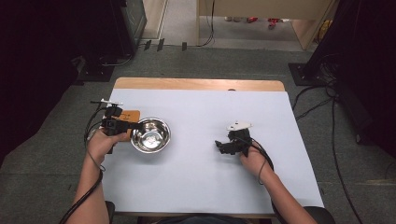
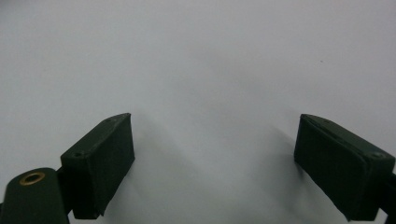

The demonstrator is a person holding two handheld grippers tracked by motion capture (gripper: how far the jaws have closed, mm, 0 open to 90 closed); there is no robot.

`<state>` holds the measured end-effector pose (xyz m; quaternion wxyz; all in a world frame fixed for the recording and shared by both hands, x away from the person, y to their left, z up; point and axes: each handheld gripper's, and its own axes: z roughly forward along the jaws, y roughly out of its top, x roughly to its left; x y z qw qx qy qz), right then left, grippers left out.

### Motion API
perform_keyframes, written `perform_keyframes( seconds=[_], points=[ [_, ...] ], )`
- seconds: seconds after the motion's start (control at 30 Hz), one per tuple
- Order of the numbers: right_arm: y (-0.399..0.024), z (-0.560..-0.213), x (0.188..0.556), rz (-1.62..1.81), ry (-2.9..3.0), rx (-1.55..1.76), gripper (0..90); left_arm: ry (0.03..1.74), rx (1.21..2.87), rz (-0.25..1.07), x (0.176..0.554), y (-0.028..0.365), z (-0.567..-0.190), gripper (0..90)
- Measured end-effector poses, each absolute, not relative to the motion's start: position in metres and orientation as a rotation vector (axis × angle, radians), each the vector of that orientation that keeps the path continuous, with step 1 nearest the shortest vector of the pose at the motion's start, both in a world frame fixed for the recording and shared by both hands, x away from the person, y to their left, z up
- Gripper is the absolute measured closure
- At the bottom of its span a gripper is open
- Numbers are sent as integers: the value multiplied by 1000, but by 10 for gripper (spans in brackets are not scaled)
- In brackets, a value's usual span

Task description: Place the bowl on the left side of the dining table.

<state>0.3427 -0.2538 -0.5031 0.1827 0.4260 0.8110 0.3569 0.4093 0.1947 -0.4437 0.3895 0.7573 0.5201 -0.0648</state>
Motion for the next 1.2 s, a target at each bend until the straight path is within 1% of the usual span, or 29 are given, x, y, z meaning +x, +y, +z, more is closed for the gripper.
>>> perform_keyframes(
  seconds=[0.67,1.2],
  points=[
    [-254,-503,343,1007,2288,1204,118,1350,1906,-152,416,208,-446,849],
    [-254,-503,343,1007,2288,1205,118,1387,1859,-127,416,227,-444,849]
  ],
)
